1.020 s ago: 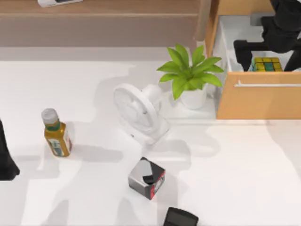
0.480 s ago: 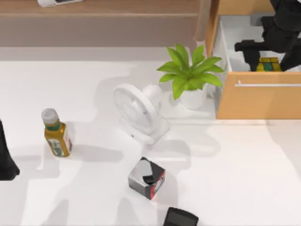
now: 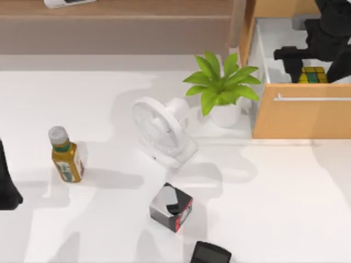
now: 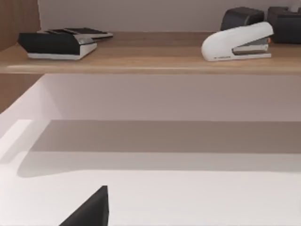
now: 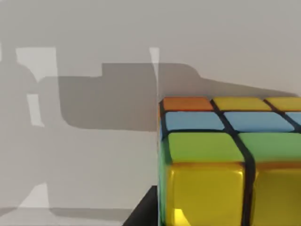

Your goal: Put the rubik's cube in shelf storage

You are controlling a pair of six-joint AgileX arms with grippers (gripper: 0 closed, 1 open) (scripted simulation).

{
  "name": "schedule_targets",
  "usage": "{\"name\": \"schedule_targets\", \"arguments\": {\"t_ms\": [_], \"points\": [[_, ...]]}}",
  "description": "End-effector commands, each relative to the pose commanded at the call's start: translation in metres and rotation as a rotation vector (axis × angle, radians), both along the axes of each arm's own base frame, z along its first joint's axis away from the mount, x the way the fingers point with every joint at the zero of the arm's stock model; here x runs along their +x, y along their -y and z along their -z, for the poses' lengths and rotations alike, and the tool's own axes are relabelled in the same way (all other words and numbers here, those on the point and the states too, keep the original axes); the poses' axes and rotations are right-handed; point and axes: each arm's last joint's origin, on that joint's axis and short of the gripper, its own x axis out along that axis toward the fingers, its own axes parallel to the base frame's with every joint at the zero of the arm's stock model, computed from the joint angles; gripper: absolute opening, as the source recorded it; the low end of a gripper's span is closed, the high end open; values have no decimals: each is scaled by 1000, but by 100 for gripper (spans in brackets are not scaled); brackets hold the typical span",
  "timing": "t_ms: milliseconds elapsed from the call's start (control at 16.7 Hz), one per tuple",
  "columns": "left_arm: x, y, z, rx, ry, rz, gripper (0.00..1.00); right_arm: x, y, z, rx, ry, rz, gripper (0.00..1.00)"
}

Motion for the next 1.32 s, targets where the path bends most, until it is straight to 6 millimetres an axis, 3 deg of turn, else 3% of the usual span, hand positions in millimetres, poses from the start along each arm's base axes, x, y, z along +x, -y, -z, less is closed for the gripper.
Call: {"name": "schedule_targets", "arguments": {"t_ms": [480, 840, 1320], "points": [[0, 0, 0, 0, 0, 0, 100, -2, -2, -2, -9, -8, -2, 0], [0, 0, 0, 0, 0, 0, 100, -10, -2, -26, -35, -39, -5, 0], [0, 0, 0, 0, 0, 0, 100, 0, -1, -30, 1, 1, -2, 0]]}}
